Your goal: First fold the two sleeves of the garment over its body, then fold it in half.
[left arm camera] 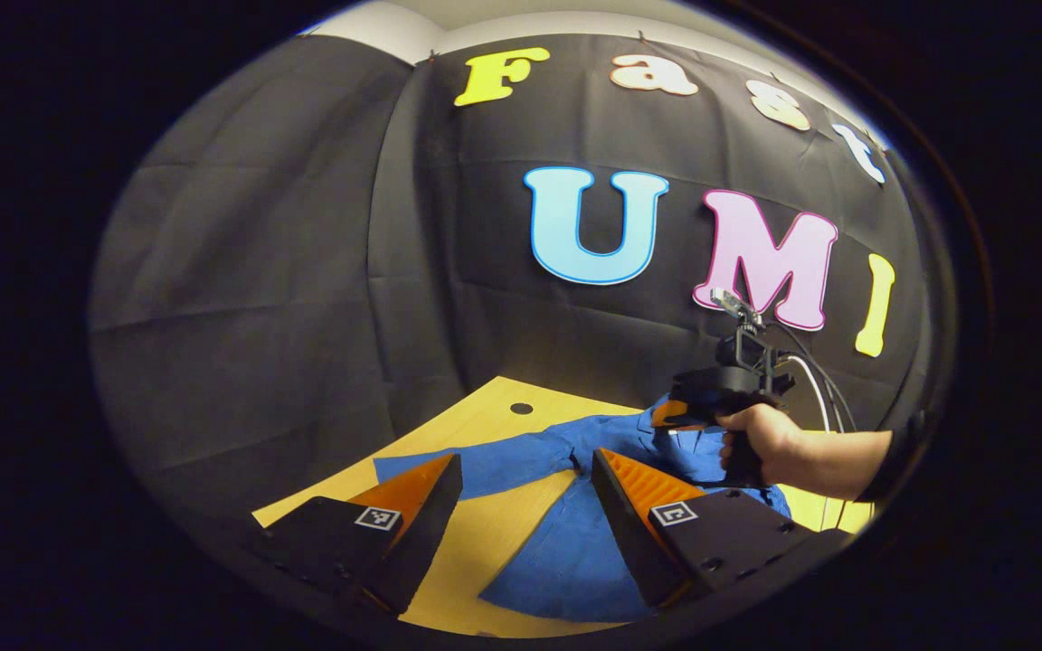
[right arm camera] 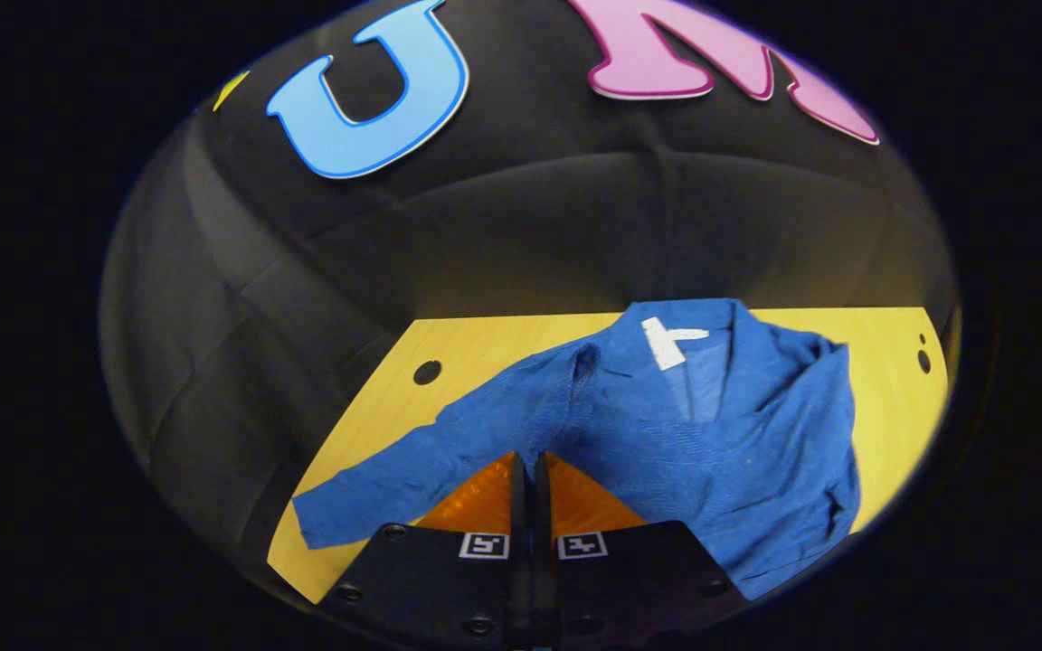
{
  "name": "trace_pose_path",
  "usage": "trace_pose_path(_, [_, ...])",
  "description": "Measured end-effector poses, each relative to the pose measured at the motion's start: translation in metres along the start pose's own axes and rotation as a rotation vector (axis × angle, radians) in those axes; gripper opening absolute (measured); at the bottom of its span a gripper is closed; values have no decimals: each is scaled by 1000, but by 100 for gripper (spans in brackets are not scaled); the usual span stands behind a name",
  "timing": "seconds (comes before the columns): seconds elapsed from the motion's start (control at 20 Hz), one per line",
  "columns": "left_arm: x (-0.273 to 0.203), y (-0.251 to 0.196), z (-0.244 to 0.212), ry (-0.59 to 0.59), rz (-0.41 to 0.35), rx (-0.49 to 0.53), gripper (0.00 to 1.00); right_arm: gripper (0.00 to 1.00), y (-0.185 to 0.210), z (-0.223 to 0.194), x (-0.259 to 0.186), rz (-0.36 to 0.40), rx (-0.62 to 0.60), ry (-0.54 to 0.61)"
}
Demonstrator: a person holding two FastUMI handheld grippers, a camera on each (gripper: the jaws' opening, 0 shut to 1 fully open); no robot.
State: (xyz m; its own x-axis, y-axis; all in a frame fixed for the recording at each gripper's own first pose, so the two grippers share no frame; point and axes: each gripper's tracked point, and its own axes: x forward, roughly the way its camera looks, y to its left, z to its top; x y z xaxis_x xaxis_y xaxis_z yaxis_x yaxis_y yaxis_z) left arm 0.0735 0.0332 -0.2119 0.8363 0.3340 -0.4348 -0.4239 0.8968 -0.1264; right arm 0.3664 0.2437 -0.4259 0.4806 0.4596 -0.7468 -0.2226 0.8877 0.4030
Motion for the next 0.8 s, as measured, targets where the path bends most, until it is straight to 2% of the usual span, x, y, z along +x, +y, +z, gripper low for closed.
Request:
trace_pose_path(0.15, [18, 12, -11, 1, -1, -66, 83, 5, 3, -7, 27, -4, 11, -20])
trace_pose_path(0.2, [25, 16, -13, -6, 0, -71, 86, 2, 3, -11, 35, 4, 18, -19])
trace_pose_path(0.35, [54, 35, -27, -23, 24, -59, 83, 60, 4, -24, 37, 16, -32, -33])
trace_pose_path(0.45, [75, 48, -39, -21, 45, -61, 83, 99, 2, -24, 28, 15, -93, -96])
trace_pose_path(0.55, [96, 62, -53, -4, 64, -83, 83, 98, 2, -23, 11, 22, -150, -169])
trace_pose_path(0.8, [137, 126, -101, 152, 230, -142, 87, 98, -10, -28, -57, 32, -246, -352])
